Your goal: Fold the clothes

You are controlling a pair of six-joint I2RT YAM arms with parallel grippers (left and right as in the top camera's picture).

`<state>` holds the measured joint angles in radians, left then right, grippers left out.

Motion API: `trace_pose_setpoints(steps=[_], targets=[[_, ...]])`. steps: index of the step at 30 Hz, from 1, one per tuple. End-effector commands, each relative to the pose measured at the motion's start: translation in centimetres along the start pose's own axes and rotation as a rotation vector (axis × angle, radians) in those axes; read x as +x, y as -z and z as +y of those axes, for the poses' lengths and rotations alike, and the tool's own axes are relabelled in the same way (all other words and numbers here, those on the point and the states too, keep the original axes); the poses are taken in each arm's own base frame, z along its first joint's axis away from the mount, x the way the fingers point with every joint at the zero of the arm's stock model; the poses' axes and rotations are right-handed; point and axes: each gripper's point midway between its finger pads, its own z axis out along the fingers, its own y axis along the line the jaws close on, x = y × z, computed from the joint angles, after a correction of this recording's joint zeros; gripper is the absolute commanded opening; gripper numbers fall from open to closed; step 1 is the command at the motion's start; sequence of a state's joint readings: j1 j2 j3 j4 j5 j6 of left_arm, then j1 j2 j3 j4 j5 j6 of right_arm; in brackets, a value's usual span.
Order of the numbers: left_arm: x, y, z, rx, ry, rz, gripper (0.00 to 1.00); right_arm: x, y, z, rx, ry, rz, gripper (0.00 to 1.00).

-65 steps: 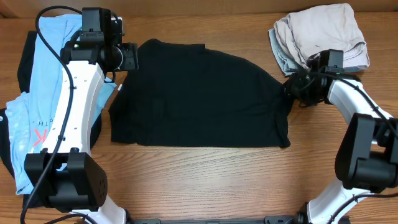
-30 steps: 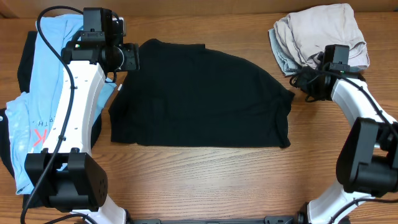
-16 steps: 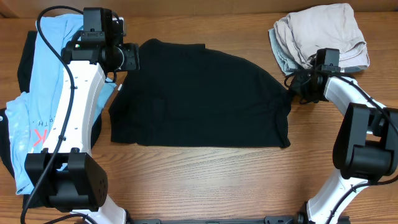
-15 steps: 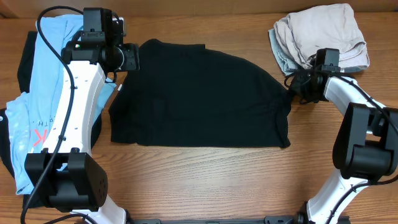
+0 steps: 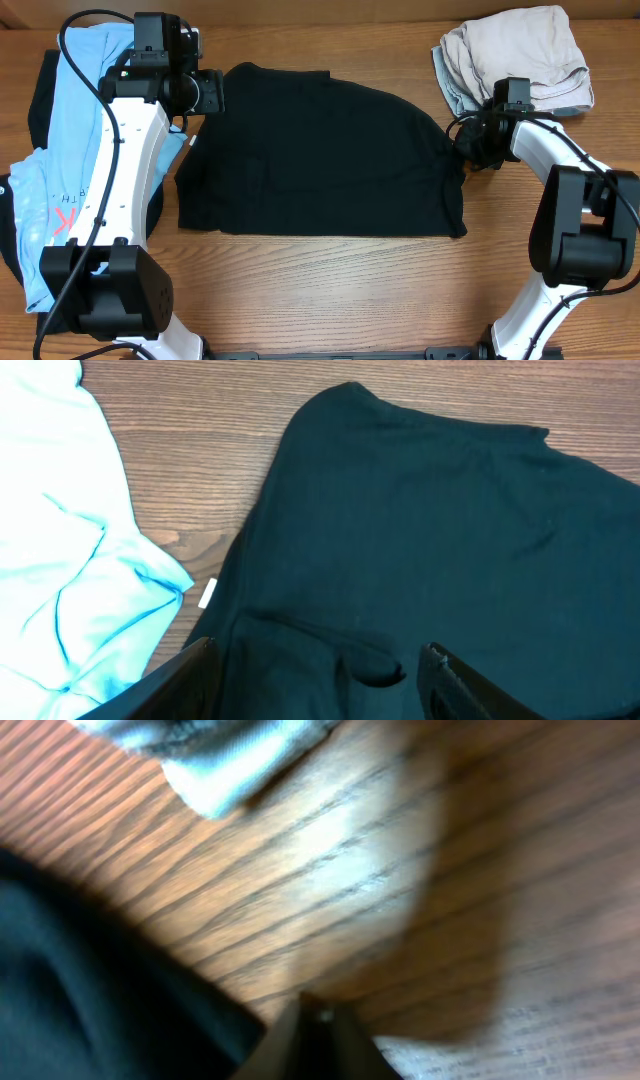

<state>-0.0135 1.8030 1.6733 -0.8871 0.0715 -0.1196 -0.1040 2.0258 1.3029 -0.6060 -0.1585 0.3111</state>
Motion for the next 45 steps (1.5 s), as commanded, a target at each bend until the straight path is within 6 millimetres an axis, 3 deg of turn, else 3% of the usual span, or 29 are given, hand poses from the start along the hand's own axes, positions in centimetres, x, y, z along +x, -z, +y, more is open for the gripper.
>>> trace_pose_setpoints(steps=[1, 6, 12, 16, 19, 22, 26, 28, 35, 45], targets=[[0.4, -0.6, -0.3, 0.003, -0.027, 0.013, 0.65, 1.9, -2.2, -1.6, 0.064, -0.034, 0.058, 0.04], [-0.2, -0.6, -0.4, 0.006, -0.048, -0.012, 0.65, -1.3, -0.4, -1.5, 0.068, -0.016, -0.024, 0.04], [-2.1, -0.5, -0.7, 0.012, -0.106, -0.088, 0.65, -6.3, 6.0, 0.9, 0.031, 0.06, -0.144, 0.04], [-3.5, -0.3, -0.9, 0.013, -0.155, -0.146, 0.66, -7.7, 9.6, 2.1, 0.02, 0.108, -0.188, 0.04], [-4.4, -0.1, -1.0, 0.014, -0.171, -0.185, 0.68, -7.7, 10.6, 2.3, 0.019, 0.112, -0.191, 0.04], [-4.7, -0.1, -1.1, 0.015, -0.172, -0.199, 0.68, -6.3, 10.2, 1.8, 0.036, 0.101, -0.134, 0.04], [-4.4, -0.2, -1.0, 0.014, -0.171, -0.183, 0.68, -3.3, 8.8, 0.6, 0.05, 0.045, -0.022, 0.4], [-4.1, -0.5, -0.9, 0.013, -0.17, -0.172, 0.68, -2.1, 7.9, -0.2, 0.06, -0.011, 0.012, 0.46], [-2.5, -2.8, -0.6, 0.01, -0.165, -0.091, 0.68, 1.0, 4.0, -0.5, -0.03, -0.077, 0.072, 0.45], [-0.4, -6.0, -0.4, 0.012, -0.162, 0.006, 0.66, 0.9, 1.8, -1.5, -0.028, -0.087, -0.004, 0.38]])
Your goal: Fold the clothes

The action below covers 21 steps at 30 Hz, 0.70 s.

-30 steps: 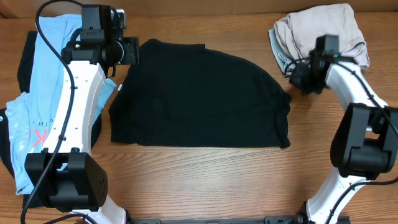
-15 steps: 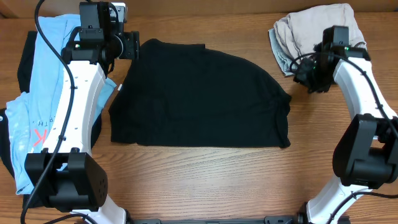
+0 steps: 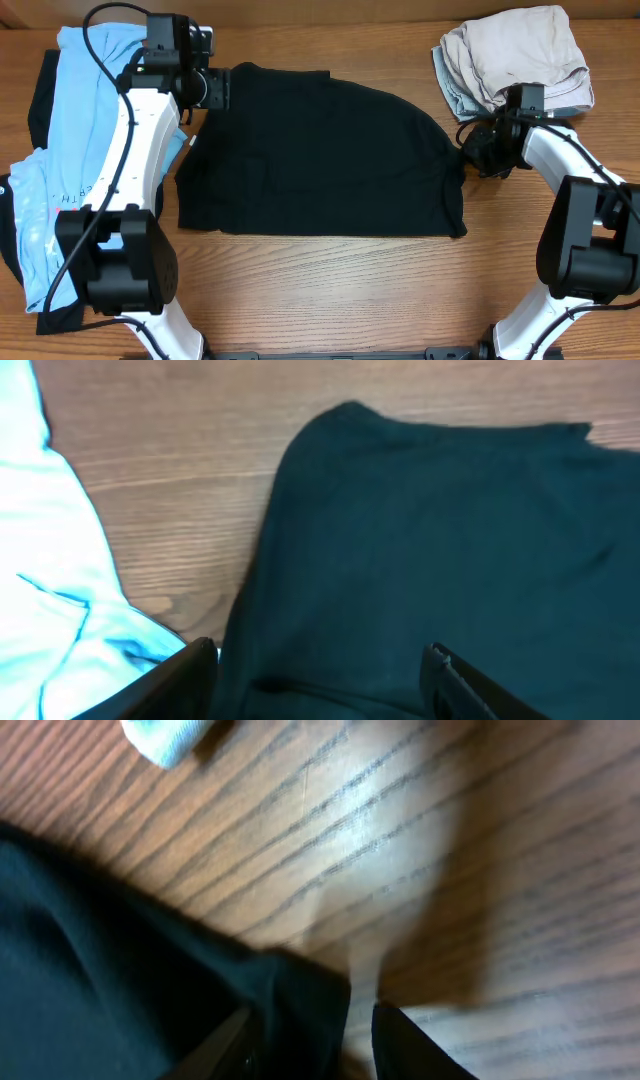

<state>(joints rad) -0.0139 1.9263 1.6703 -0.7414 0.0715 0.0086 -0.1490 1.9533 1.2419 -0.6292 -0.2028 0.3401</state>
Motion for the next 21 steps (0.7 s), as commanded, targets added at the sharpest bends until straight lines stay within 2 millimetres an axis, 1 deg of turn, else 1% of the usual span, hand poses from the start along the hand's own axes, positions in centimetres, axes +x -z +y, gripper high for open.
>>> trace_pose_setpoints(steps=[1, 4, 8, 11, 13, 16, 20, 21], targets=[[0.7, -0.9, -0.7, 0.013, -0.032, 0.027, 0.66, -0.3, -0.1, -0.2, -0.005, -0.01, -0.029, 0.37], [1.0, -1.4, -0.9, 0.015, -0.035, 0.039, 0.66, -0.5, -0.4, -0.1, -0.014, -0.013, -0.049, 0.35], [1.1, -1.4, -1.0, 0.017, -0.036, 0.043, 0.66, -0.3, -0.4, 0.0, -0.021, -0.014, -0.043, 0.34], [1.1, -1.4, -1.0, 0.016, -0.037, 0.042, 0.66, 0.3, -0.5, 0.1, -0.011, -0.01, -0.021, 0.33], [1.2, -1.4, -1.0, 0.017, -0.036, 0.045, 0.66, 0.8, -0.7, -0.2, 0.014, -0.023, -0.009, 0.32], [1.3, -1.4, -1.0, 0.017, -0.036, 0.049, 0.66, 1.1, -1.0, -0.3, 0.036, -0.016, -0.015, 0.32], [1.3, -1.4, -1.1, 0.017, -0.036, 0.052, 0.65, 1.2, -1.9, -0.4, 0.051, 0.0, -0.03, 0.27], [1.4, -1.4, -1.1, 0.018, -0.036, 0.054, 0.65, 1.2, -2.5, -0.5, 0.051, 0.001, -0.03, 0.25]])
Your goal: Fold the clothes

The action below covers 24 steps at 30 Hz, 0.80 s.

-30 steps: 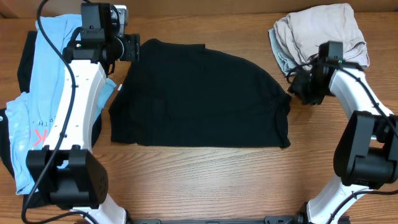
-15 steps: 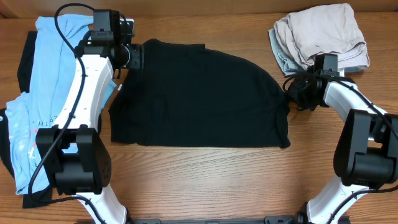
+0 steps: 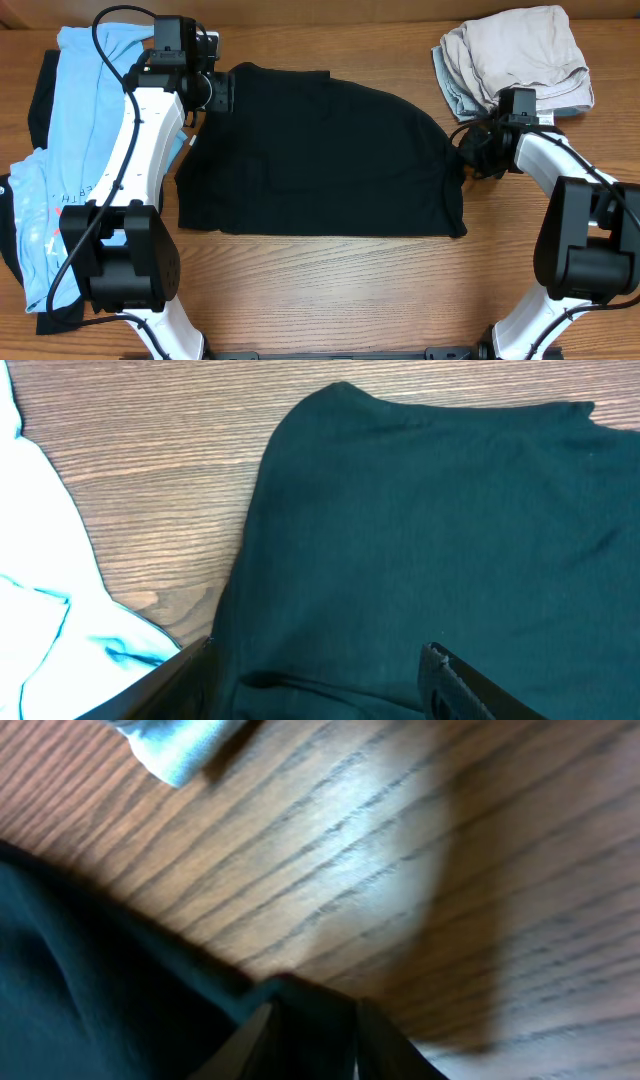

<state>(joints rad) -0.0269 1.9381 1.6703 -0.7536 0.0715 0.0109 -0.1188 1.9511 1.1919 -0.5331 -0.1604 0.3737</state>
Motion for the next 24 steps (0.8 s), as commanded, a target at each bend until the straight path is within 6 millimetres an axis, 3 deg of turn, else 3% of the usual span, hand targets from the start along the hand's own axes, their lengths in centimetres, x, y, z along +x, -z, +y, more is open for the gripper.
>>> trace_pose_setpoints(steps=[1, 7, 9, 13, 17, 24], targets=[[0.8, -0.9, -0.5, 0.012, -0.024, 0.03, 0.65, 1.4, -1.9, -0.9, 0.039, -0.002, 0.025, 0.24], [0.9, -0.9, -0.5, 0.012, -0.024, 0.034, 0.65, 2.0, -3.8, -1.7, 0.055, -0.008, 0.054, 0.09], [0.9, -0.9, -0.5, 0.012, -0.024, 0.034, 0.65, 1.8, -3.7, -1.6, 0.053, -0.007, 0.047, 0.04], [0.8, -0.9, -0.5, 0.012, -0.025, 0.031, 0.65, 0.0, -2.6, -1.0, 0.04, 0.001, 0.004, 0.04], [0.8, -0.9, -0.5, 0.012, -0.025, 0.028, 0.67, -3.0, 0.5, 0.2, 0.015, 0.031, -0.066, 0.04], [0.2, -0.9, -0.5, 0.011, -0.026, 0.007, 0.69, -8.0, 8.7, 2.3, -0.027, 0.087, -0.213, 0.04]])
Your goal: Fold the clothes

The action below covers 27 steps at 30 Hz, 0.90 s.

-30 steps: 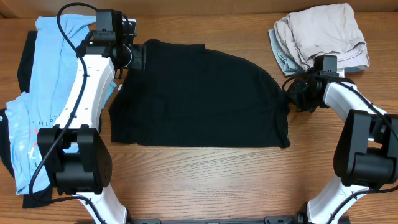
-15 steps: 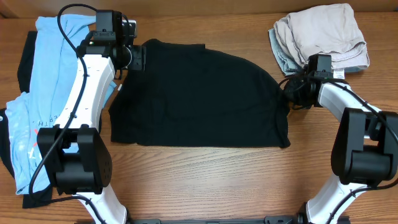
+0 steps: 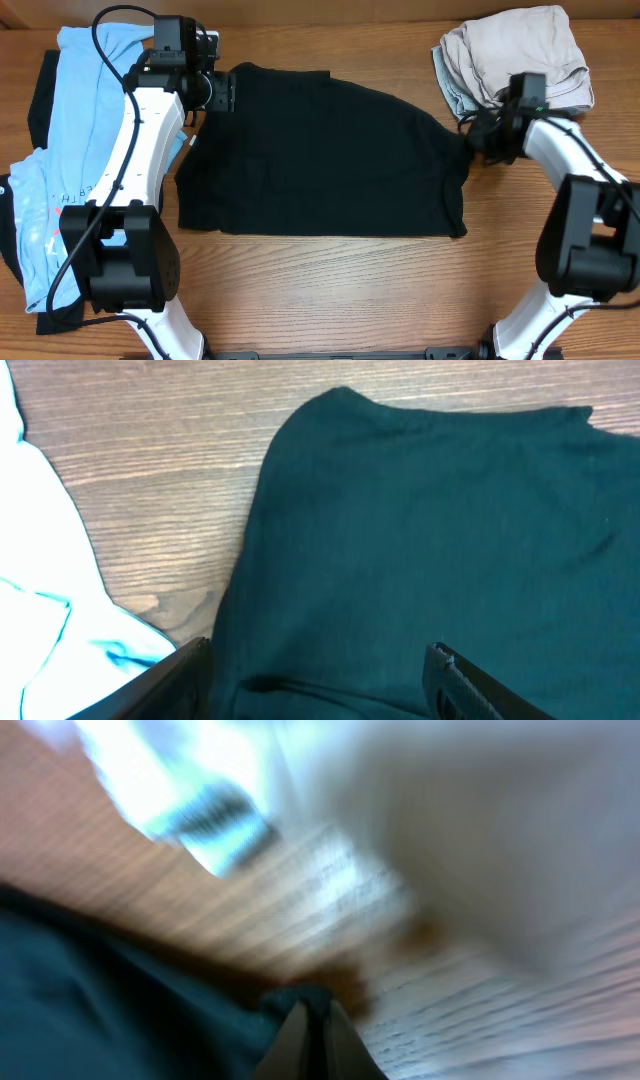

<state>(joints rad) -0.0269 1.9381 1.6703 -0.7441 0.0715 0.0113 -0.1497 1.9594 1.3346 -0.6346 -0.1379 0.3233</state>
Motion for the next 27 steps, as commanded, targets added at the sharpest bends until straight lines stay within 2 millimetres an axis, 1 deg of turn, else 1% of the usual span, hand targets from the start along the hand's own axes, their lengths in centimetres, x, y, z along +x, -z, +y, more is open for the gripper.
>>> trace_pose_setpoints(steps=[1, 4, 5, 10, 11, 13, 17, 19, 22, 27], targets=[[0.4, -0.9, -0.5, 0.011, -0.025, 0.013, 0.69, -5.1, 7.1, 2.0, -0.045, 0.074, -0.181, 0.04], [0.1, -0.9, -0.5, 0.011, -0.026, 0.003, 0.69, -5.5, 8.9, 2.5, -0.044, 0.117, -0.193, 0.04], [0.1, -0.9, -0.5, 0.012, -0.027, 0.0, 0.7, -5.5, 9.1, 2.5, -0.042, 0.129, -0.191, 0.04], [-1.0, -0.9, -0.5, 0.013, -0.032, -0.043, 0.72, -4.5, 9.0, 2.2, -0.026, 0.151, -0.151, 0.04], [-1.3, -0.9, -0.8, 0.027, -0.056, -0.057, 0.72, -4.5, 9.0, 2.1, -0.025, 0.152, -0.147, 0.04], [-2.4, -0.8, -1.8, 0.081, -0.113, -0.105, 0.72, -4.3, 9.0, 2.1, -0.023, 0.152, -0.142, 0.04], [-4.7, -0.6, -2.3, 0.108, -0.129, -0.201, 0.73, -4.3, 9.0, 2.1, -0.023, 0.151, -0.141, 0.04], [-5.8, -0.9, -2.6, 0.122, -0.137, -0.247, 0.73, -4.3, 9.0, 2.1, -0.023, 0.151, -0.141, 0.04], [-6.5, -2.4, -2.8, 0.142, -0.143, -0.27, 0.72, -4.3, 9.0, 2.1, -0.022, 0.152, -0.142, 0.04], [-6.3, -6.9, -3.8, 0.207, -0.147, -0.211, 0.71, -4.4, 9.0, 1.9, -0.01, 0.151, -0.145, 0.04]])
